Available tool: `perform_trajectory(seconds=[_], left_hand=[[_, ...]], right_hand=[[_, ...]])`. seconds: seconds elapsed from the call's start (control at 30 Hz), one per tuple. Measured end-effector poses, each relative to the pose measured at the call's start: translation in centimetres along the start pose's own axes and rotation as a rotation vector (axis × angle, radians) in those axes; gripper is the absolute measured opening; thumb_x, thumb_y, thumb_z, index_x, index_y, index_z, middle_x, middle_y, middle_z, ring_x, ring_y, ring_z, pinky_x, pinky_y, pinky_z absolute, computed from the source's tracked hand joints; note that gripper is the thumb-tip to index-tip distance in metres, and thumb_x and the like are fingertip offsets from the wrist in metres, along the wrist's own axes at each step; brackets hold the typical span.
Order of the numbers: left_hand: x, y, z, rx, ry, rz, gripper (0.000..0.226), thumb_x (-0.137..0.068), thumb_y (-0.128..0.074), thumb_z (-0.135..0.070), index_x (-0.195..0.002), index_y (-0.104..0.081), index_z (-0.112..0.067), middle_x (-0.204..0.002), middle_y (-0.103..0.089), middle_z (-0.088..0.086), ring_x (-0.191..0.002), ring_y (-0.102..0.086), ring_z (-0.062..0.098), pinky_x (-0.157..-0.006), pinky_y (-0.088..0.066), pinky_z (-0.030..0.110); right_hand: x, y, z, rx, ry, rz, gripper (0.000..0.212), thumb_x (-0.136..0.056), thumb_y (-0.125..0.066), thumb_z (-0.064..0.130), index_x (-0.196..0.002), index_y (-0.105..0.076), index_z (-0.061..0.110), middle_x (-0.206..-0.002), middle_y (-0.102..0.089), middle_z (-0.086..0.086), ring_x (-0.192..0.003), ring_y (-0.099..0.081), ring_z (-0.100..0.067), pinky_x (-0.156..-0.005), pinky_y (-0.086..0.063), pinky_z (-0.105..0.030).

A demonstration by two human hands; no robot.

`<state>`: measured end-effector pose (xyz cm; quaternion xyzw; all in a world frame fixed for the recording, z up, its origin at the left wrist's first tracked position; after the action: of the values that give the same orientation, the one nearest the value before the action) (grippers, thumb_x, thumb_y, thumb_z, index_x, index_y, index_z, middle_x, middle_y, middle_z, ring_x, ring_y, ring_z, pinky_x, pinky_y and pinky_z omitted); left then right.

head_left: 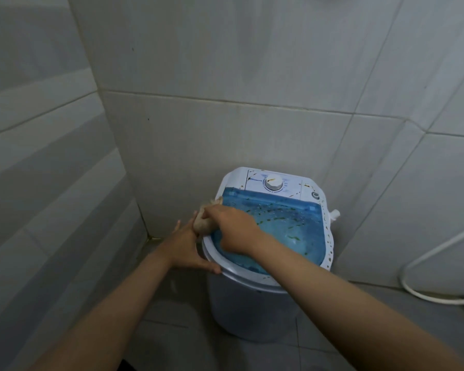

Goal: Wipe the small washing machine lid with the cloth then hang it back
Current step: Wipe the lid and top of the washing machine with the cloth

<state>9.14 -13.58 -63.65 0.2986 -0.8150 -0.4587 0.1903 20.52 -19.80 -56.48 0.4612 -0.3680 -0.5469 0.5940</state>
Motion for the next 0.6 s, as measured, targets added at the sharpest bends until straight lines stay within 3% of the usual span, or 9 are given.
perform_trajectory(seconds=[0.1,0.23,0.3,0.4,0.6], left_hand=[[-0.2,-0.4,0.7,0.015,0.001,-0.006,0.141,-0.033,-0.058,-0.092,-0.151,-0.013,-0.030,-0.160,-0.009,-0.005,-0.147,-0.003,0.013,-0.115,0.006,0.048],[-0.1,-0.2,-0.1,-0.029,-0.007,0.052,0.155,-0.028,-0.051,-0.095,-0.151,0.005,-0.020,-0.155,0.010,-0.011,-0.140,0.014,0.007,-0.115,0.006,0.048],[-0.1,-0.2,-0.4,-0.045,0.014,0.069,0.154,-0.031,-0.054,-0.092,-0.150,0.008,-0.018,-0.152,0.012,-0.013,-0.140,0.014,0.007,-0.115,0.005,0.048],[0.0,0.0,-0.4,-0.054,0.037,0.042,0.136,-0.047,-0.060,-0.076,-0.150,0.009,-0.019,-0.160,0.008,-0.003,-0.146,0.009,0.013,-0.115,0.004,0.048],[0.4,0.8,-1.1,-0.086,0.073,0.086,0.154,-0.027,-0.050,-0.095,-0.151,0.009,-0.023,-0.160,0.007,-0.001,-0.147,0.006,0.016,-0.115,0.003,0.053]], right_hand=[[1.8,-0.4,0.5,-0.033,0.039,-0.017,0.035,-0.077,-0.063,0.009,-0.110,-0.053,0.013,-0.117,-0.059,-0.006,-0.106,-0.056,-0.026,-0.074,-0.043,-0.033],[4.0,-1.0,0.6,-0.074,0.085,-0.018,0.044,-0.075,-0.069,0.022,-0.117,-0.054,0.016,-0.123,-0.060,-0.004,-0.112,-0.055,-0.025,-0.087,-0.048,-0.037],[5.1,-1.3,0.3,-0.103,0.085,-0.028,0.044,-0.077,-0.068,0.024,-0.119,-0.054,0.018,-0.124,-0.060,-0.002,-0.113,-0.056,-0.024,-0.088,-0.049,-0.037],[6.7,-1.4,-0.3,-0.103,0.090,-0.033,0.042,-0.078,-0.068,0.021,-0.118,-0.054,0.024,-0.124,-0.060,0.003,-0.113,-0.056,-0.019,-0.088,-0.050,-0.034],[10.2,-0.5,-1.2,-0.053,0.123,-0.018,0.049,-0.072,-0.057,0.005,-0.117,-0.052,0.025,-0.123,-0.059,0.007,-0.114,-0.053,-0.016,-0.087,-0.048,-0.033]])
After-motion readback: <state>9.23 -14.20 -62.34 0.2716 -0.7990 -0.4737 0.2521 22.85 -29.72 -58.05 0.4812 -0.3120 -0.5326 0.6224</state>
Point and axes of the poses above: each hand's wrist, its own x-axis away from the middle knuckle, its own y-axis out of the back of the hand, z = x × y, the point moved 4 cm from there along -x, towards the middle knuckle
